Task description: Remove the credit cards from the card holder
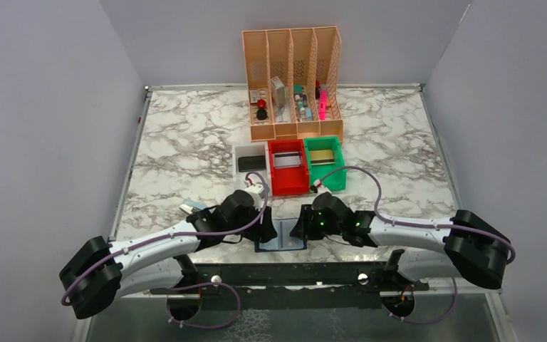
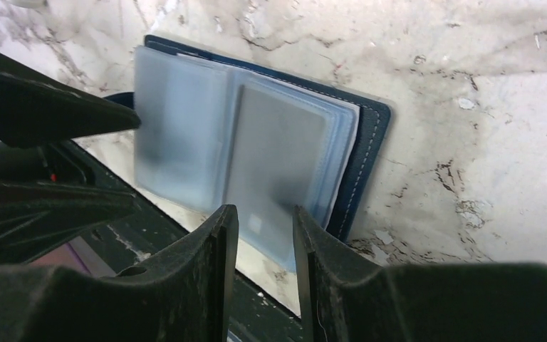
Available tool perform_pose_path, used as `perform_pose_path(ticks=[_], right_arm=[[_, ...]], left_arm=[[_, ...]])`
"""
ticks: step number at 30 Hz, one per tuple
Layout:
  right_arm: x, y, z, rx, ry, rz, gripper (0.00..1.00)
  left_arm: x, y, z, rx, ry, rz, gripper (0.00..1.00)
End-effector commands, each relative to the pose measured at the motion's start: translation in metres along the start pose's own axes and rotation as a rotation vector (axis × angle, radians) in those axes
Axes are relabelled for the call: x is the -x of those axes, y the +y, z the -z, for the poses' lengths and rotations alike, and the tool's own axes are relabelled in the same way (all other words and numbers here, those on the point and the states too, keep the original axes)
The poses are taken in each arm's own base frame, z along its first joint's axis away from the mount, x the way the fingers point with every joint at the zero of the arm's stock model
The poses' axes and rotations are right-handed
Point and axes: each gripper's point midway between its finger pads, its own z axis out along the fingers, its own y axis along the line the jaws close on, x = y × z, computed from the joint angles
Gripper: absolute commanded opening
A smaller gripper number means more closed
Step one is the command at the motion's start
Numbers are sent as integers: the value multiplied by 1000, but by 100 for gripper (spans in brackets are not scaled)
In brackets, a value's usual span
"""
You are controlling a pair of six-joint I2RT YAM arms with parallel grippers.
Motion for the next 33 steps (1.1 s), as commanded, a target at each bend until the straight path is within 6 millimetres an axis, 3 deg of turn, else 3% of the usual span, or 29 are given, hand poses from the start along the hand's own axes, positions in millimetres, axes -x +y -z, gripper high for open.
perform_pose_path(ticks=[1,9,17,23,27,33], right_arm=[[-4,-5,-6,-38,20,-23,39],[-10,-11,-14,-64,47,-29,39],[-1,-17,-11,-121,11,-50,40],[-8,-15,-14,-106,50,-33,40],[-10,0,-18,-34,71,-30,39],[3,34,-13,115,37,-30,39]], left_arm=[[1,17,4,123,0,30,58],[-18,31,-2,170,59,43,58],[-25,33,-4,165,66,44,45],[-27,33,-3,161,63,45,36],[-27,32,-3,155,63,42,30],[-27,29,-4,138,59,35,28]])
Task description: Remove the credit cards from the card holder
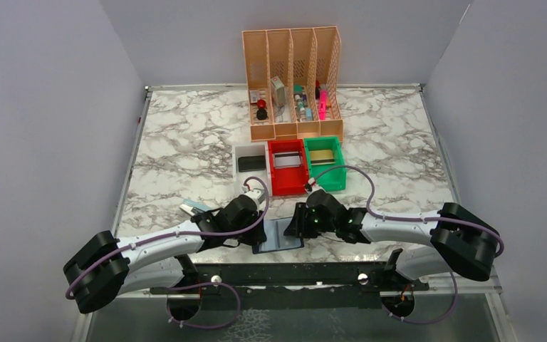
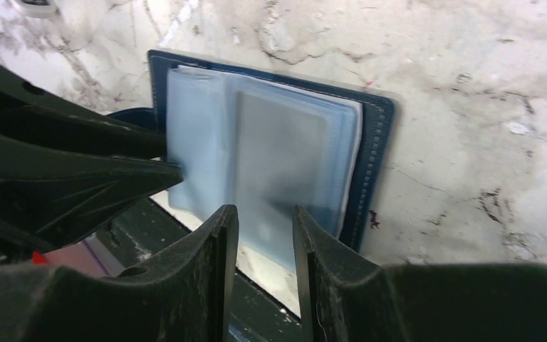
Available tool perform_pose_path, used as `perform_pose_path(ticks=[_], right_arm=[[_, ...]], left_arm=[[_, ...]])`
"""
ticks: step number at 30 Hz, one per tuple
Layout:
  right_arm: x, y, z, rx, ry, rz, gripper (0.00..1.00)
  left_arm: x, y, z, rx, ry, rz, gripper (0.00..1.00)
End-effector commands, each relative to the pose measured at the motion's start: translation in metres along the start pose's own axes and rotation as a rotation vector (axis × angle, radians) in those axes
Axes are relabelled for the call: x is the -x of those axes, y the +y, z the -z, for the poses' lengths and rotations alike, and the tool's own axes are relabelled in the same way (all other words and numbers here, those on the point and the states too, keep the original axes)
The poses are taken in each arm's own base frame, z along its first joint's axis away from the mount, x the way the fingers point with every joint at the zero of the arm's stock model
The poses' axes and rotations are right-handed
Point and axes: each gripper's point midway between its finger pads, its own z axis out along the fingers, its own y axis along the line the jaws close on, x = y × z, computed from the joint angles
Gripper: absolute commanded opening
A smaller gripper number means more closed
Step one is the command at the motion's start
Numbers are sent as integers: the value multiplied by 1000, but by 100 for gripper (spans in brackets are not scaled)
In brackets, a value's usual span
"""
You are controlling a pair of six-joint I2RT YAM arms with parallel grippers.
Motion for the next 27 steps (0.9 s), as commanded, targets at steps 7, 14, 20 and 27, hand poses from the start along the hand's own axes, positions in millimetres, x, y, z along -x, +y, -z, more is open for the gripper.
perform_pose_path(ticks=[7,14,20,27], right_arm=[[13,45,2,166,-15,22,39],[17,3,6,-60,-47,17,39],[13,-6,7,-100,-28,40,40],[5,-12,-2,-118,14,48,40]], left_arm=[[4,-6,0,-30,-34,-11,27],[5,-6,1,-32,-44,-15,26],[8,-8,1,-35,-53,-16,24],[6,-7,0,-37,-46,-18,22]])
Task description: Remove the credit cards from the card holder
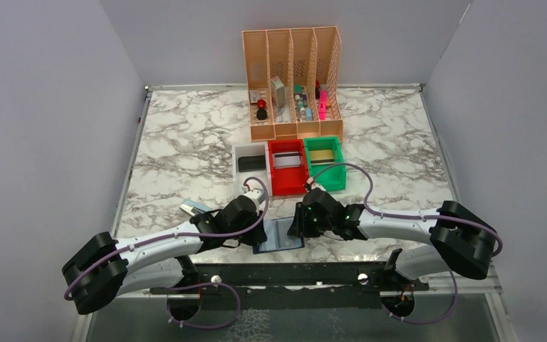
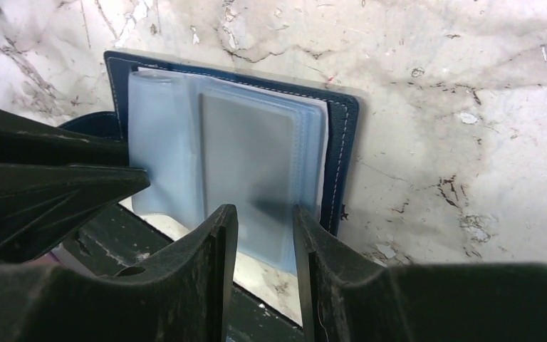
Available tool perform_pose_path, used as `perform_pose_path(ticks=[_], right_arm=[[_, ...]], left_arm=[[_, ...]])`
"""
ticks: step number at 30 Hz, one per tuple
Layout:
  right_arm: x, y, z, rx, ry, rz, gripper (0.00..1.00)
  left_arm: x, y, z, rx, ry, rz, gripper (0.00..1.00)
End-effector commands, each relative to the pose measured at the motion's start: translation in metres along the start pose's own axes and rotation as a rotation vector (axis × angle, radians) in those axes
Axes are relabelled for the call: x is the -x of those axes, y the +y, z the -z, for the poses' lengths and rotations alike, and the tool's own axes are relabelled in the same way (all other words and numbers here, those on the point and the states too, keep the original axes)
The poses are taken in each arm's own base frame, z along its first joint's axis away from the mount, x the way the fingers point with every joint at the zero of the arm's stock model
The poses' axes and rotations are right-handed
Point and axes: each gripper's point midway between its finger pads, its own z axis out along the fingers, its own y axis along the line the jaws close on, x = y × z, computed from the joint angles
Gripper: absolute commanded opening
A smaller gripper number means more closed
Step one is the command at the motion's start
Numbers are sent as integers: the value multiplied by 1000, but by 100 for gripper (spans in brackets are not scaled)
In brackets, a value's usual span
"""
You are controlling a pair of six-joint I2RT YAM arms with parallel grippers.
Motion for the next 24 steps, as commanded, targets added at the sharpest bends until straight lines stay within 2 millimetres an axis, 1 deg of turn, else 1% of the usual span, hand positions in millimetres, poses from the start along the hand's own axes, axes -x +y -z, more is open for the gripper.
perform_pose_path(ticks=[1,6,12,15,21,24], right_arm=[[1,0,-6,-23,9,25,40],[3,9,-8,16,10,30,40],[14,27,3,87,-32,46,37],[16,33,7,115,-34,53,37],[13,37,3,128,-14,50,37],[13,43,4,160,-9,53,37]], left_arm=[[3,-3,-1,-15,-22,-12,22],[1,-4,-2,-19,-13,-14,19],[0,-4,-3,-21,-6,-17,14],[1,-4,-4,-22,-10,-17,13],[1,-5,-4,-27,-9,-20,13],[1,-6,-3,-29,-11,-20,12]])
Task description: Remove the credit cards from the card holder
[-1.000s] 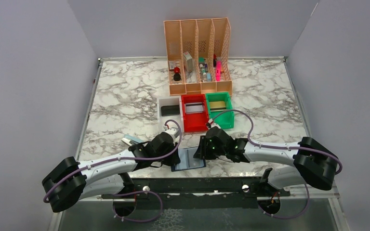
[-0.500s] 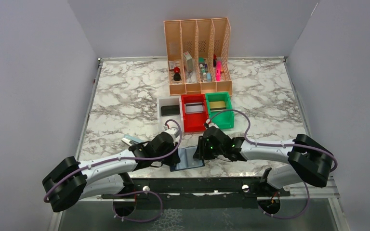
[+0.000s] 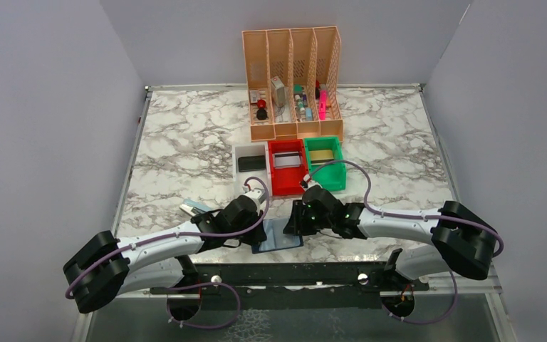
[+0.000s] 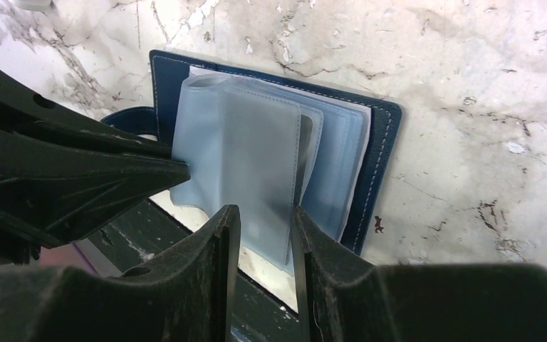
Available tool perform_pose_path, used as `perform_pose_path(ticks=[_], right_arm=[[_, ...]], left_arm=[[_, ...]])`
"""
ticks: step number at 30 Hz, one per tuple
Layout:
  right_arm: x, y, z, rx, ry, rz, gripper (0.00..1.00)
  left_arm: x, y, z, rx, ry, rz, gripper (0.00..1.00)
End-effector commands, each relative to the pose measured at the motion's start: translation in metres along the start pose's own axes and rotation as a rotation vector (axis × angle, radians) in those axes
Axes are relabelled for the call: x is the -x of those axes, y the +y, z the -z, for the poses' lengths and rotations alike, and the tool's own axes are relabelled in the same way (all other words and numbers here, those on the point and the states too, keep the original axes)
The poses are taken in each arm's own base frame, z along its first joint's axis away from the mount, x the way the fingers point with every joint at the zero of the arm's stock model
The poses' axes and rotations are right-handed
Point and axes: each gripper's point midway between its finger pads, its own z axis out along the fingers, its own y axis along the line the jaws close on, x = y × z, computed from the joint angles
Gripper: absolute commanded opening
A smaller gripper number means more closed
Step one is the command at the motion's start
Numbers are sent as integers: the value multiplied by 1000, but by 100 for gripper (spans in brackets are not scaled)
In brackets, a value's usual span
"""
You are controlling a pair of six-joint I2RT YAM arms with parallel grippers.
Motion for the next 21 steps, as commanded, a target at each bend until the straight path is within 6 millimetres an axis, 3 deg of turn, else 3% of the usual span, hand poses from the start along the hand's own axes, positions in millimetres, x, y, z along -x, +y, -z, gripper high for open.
perform_pose_path(ticks=[1,5,14,18,21], right_arm=[[9,28,1,110,-12,21,37],[14,41,5,167,-28,29,37],[14,39,4,149,-22,34,37],[15,61,3,249,-11,51,37],[20,77,1,305,-5,60,38]], left_arm=[[1,-5,-1,-27,-11,-18,12],[4,-6,0,-26,-24,-17,11],[5,-5,1,-24,-32,-19,11],[7,-3,3,-14,-49,-10,12],[13,2,9,19,-92,13,18]])
